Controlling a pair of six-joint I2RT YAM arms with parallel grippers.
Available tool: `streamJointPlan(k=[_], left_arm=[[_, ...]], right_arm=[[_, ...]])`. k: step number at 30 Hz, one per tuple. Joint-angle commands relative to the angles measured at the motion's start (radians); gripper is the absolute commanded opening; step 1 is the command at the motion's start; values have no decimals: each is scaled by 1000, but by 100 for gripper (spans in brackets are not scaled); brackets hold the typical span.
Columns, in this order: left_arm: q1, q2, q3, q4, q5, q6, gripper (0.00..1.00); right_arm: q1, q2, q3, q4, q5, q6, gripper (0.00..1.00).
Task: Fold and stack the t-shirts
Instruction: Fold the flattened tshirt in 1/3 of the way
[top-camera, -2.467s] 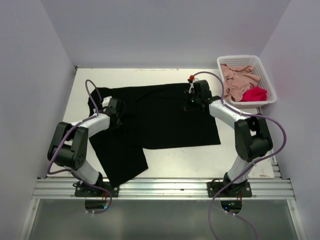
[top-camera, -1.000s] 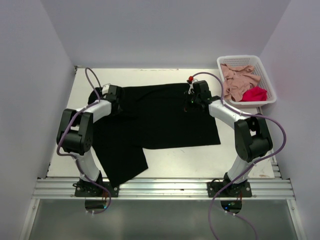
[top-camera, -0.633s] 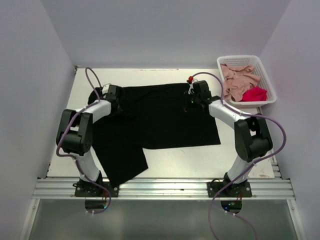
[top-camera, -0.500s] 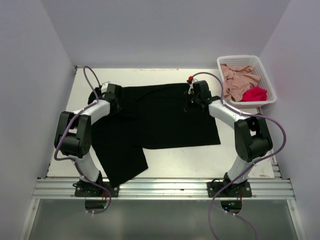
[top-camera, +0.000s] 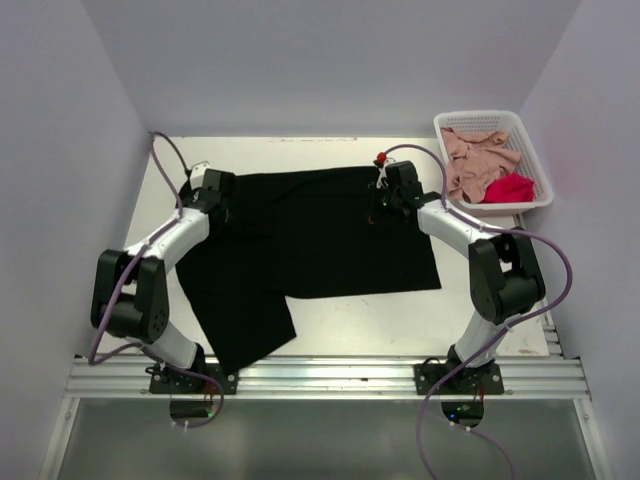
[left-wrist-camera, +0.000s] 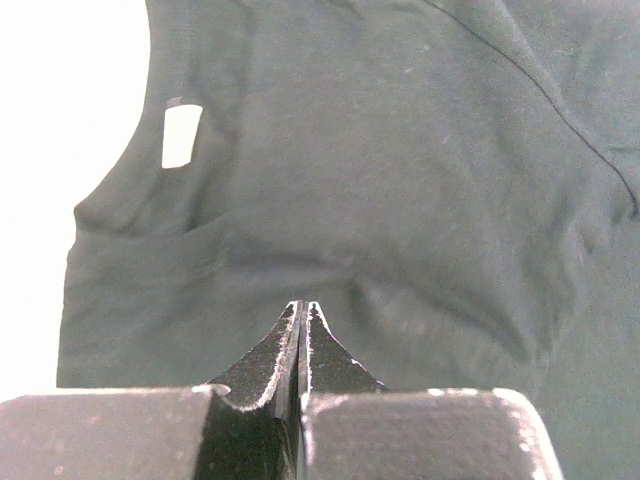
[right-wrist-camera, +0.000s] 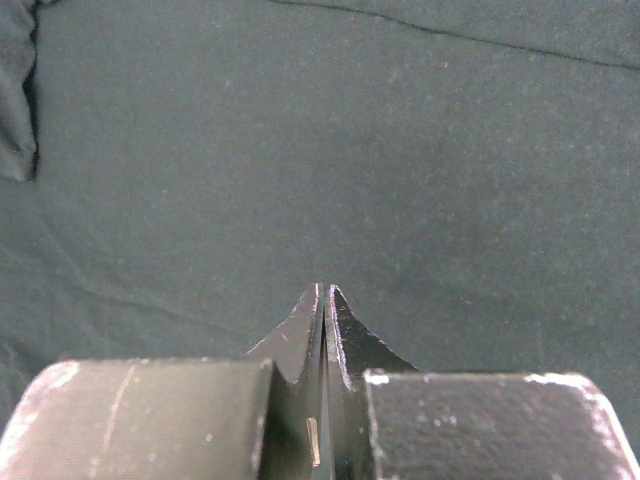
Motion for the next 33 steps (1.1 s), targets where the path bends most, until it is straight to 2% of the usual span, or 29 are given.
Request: streamJointPlan(k=[1, 5, 13, 26, 33], left_arm=[[11, -131, -65, -52, -49, -1, 0], [14, -194, -140, -58, -53, -4, 0], [46, -134, -202, -3, 20, -10, 0], [66, -36, -176, 92, 46, 5, 0], [67, 24, -99, 109, 32, 14, 0]], right_arm=[[8, 0, 19, 6, 2, -13, 0], [8, 4, 19, 8, -4, -7, 0], [12, 3, 20, 3, 1, -10, 0], [14, 8, 25, -5, 4, -15, 0], [14, 11, 26, -8, 9, -18, 0]])
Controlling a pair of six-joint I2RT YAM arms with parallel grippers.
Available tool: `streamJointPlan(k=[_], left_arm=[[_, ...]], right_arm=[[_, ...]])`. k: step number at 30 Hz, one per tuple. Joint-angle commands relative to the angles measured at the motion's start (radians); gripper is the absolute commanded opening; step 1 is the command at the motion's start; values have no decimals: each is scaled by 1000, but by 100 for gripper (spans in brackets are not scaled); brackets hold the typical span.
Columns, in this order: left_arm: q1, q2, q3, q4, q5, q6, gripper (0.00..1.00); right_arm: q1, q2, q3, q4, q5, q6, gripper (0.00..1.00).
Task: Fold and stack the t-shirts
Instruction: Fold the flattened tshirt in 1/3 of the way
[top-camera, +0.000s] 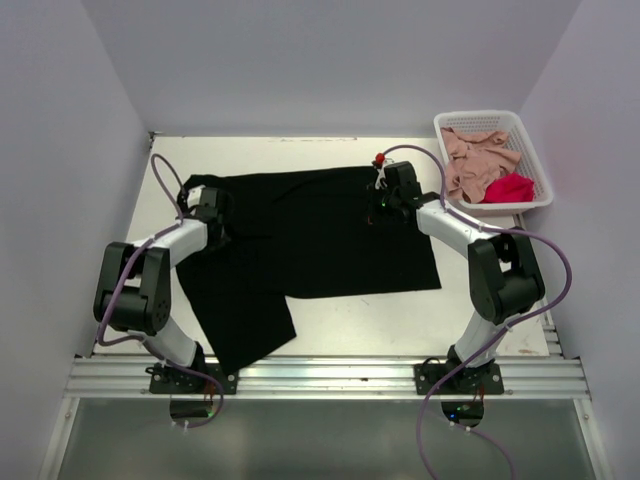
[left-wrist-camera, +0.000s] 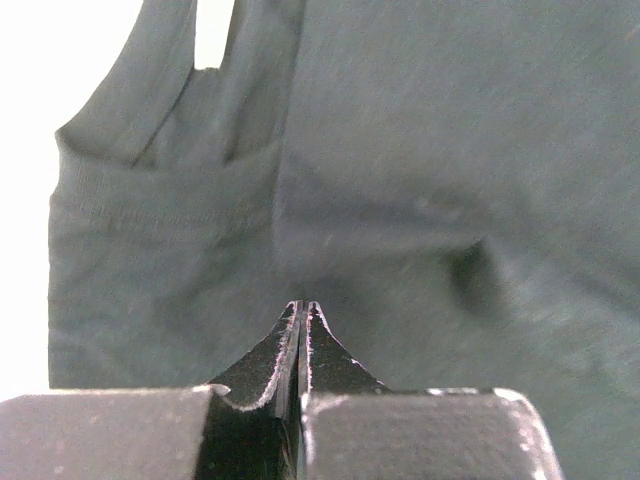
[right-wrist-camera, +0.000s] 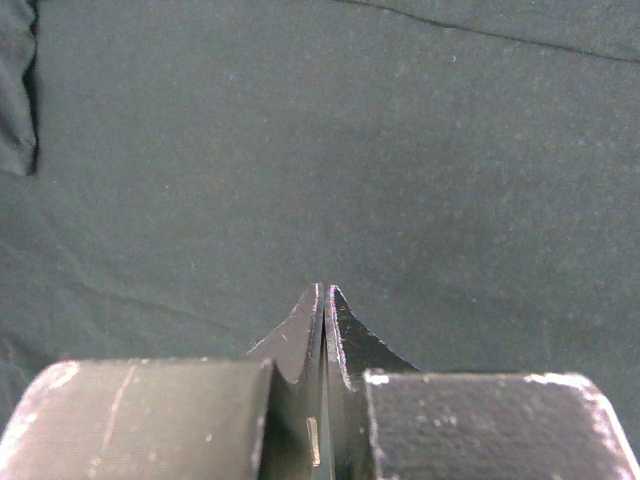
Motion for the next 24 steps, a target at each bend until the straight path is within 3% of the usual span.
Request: streamJointPlan(k=[1, 18, 24], left_arm=[[8, 22, 83, 60, -17, 17, 0], [44, 141, 248, 25, 1, 49, 0], [42, 22, 194, 42, 44, 43, 0]], right_arm=[[9, 11, 26, -3, 7, -18, 0], [9, 17, 29, -9, 15, -27, 0], [9, 17, 26, -6, 14, -25, 0]])
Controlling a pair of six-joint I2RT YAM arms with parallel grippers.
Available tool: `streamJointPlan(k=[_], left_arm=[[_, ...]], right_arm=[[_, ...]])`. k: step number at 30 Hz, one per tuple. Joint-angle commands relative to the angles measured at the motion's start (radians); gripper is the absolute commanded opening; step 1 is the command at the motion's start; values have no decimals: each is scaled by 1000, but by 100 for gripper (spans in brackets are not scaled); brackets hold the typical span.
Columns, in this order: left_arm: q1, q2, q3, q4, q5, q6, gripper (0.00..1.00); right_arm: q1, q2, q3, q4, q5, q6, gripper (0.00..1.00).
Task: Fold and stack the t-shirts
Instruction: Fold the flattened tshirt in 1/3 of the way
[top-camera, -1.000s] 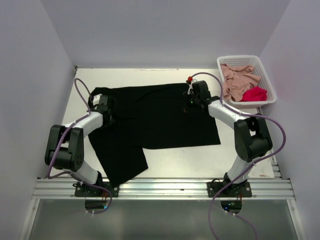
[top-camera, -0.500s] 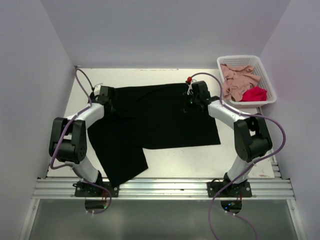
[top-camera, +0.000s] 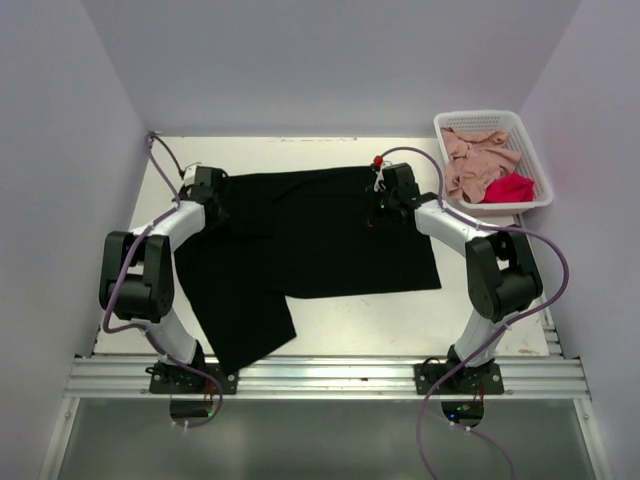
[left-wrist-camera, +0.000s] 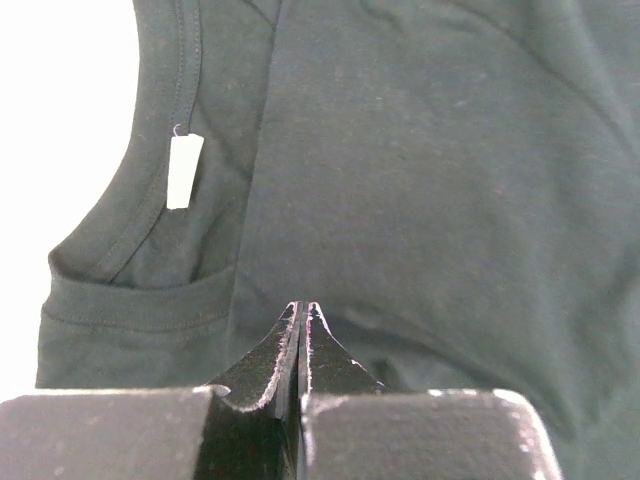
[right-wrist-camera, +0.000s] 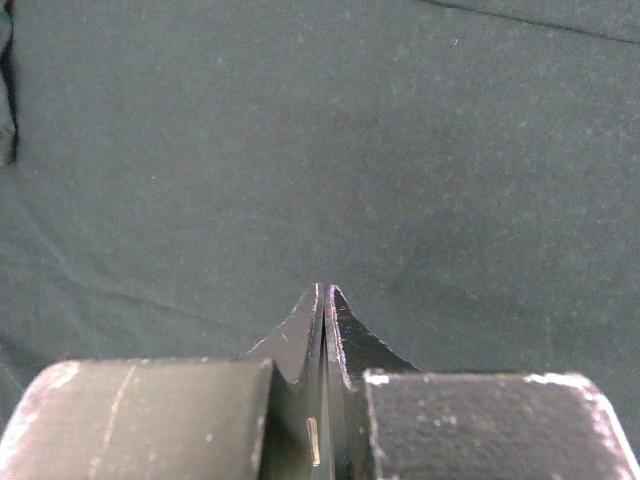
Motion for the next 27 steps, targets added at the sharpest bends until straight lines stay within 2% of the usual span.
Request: streamJointPlan(k=[1, 6, 14, 27], left_arm=[[5, -126, -16, 31, 25, 22, 0], [3, -183, -62, 28, 57, 41, 0], [3, -108, -126, 35, 94, 27, 0], [5, -29, -82, 53, 89, 22, 0]], right_arm=[[4, 1, 26, 5, 9, -15, 0], [4, 7, 28, 8, 4, -11, 0], [4, 7, 28, 8, 4, -11, 0], [6, 6, 28, 3, 12, -17, 0]])
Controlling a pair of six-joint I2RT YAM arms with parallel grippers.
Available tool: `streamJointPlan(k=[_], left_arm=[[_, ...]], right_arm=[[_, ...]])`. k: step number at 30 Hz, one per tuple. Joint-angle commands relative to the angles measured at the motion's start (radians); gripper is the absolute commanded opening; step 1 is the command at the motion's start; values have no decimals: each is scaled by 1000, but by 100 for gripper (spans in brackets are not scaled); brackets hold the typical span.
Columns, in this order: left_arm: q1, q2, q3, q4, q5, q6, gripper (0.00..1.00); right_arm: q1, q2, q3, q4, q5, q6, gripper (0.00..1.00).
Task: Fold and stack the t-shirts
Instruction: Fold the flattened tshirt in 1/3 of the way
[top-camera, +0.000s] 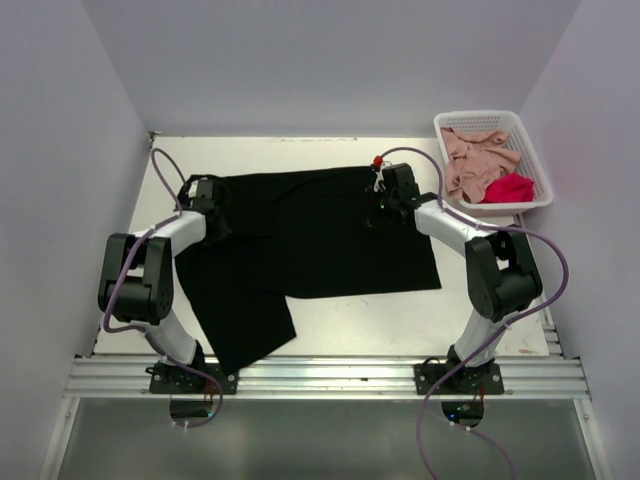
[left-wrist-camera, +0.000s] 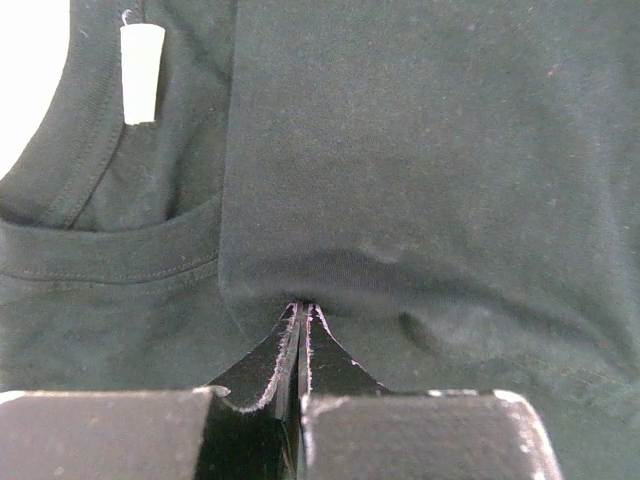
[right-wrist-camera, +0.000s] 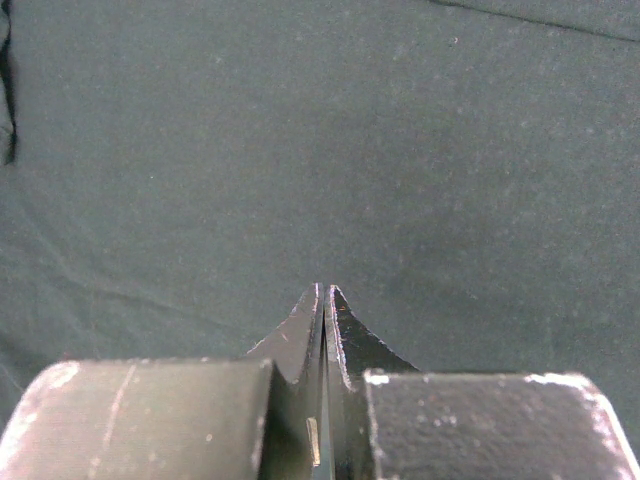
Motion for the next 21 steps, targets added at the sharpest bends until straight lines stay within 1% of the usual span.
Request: streamJointPlan(k=[1, 6, 8, 14, 21], left_arm=[[5, 31, 45, 30, -7, 0, 0], [5, 60, 49, 35, -22, -1, 0], [5, 56, 51, 35, -7, -3, 0], [-20, -23, 28, 29, 35, -14, 0], [-29, -32, -9, 35, 62, -21, 0]], right_arm=[[7, 4, 28, 2, 13, -17, 0], [5, 2, 28, 2, 13, -17, 0], [5, 5, 26, 2, 15, -18, 0], [5, 7, 29, 2, 10, -17, 0], [5, 5, 28, 2, 12, -17, 0]])
